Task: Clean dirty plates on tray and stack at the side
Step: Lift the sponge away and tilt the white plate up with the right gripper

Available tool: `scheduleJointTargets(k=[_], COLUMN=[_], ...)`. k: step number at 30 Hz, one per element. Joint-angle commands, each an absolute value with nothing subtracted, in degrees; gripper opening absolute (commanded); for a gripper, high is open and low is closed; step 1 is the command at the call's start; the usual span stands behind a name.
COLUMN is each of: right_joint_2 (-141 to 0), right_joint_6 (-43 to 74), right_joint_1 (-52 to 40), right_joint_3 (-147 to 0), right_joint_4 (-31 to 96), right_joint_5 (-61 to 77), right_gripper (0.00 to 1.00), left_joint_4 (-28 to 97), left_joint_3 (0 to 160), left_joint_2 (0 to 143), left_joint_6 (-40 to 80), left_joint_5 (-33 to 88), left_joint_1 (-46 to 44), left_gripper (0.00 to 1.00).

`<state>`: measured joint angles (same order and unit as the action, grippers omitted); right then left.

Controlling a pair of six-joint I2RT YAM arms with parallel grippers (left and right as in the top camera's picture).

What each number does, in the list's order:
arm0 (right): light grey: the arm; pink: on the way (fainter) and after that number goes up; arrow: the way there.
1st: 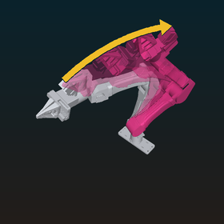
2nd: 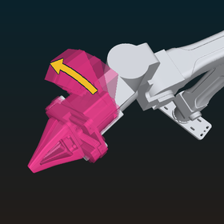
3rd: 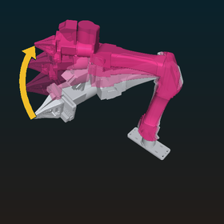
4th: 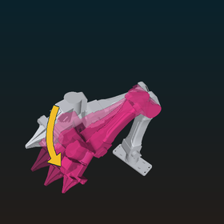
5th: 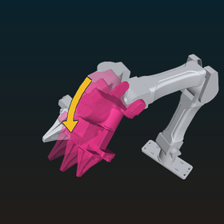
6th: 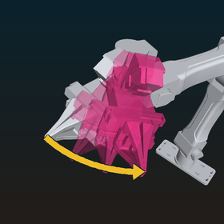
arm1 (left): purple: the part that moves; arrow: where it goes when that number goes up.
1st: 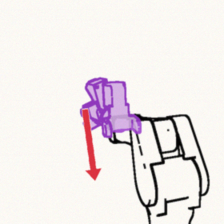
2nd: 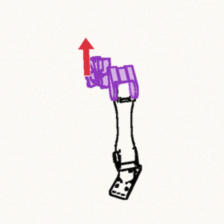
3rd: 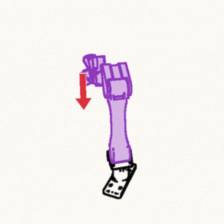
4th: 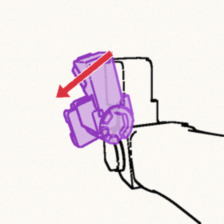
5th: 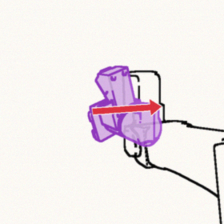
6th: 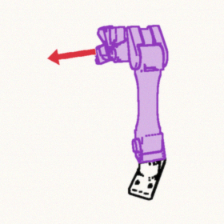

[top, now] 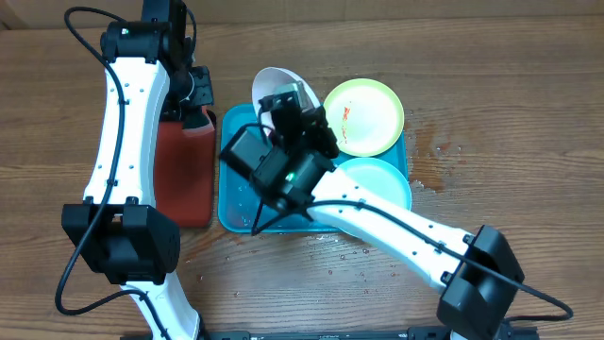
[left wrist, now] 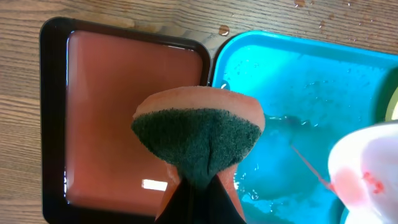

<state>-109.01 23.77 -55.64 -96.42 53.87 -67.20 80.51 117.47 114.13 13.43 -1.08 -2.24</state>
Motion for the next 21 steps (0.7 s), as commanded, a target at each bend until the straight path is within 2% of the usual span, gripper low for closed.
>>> scheduleJointTargets(k=[1,9,16,21], right_joint_2=[-107.46,-107.46,-107.46,-107.46], right_joint_6=[23.29,23.33,24.05,24.86], right_joint_1=[-57.69,-60.25,-61.36,-61.41], right_joint_3=[-98.5,-98.5,-98.5,-98.5], right_joint_4=[53.49,53.49,53.74,56.84], right_joint_5=[-78.48,-90.08,-89.58,-81.32], right_gripper=[0.04,0.04,0.04,0.04], left_joint_4=[80.27,80.34,80.34,80.49], left_joint_3=[117.47,117.47,117.47,117.47], left_joint_2=[113.69,113.69,113.69,113.69], left_joint_6=[14.22,14.22,14.2,14.17], left_joint_5=[-0.36,-0.36,-0.38,-0.38], left_joint_1=[-2.15,-2.15,-2.15,-2.15], left_gripper=[0.04,0.04,0.04,0.04])
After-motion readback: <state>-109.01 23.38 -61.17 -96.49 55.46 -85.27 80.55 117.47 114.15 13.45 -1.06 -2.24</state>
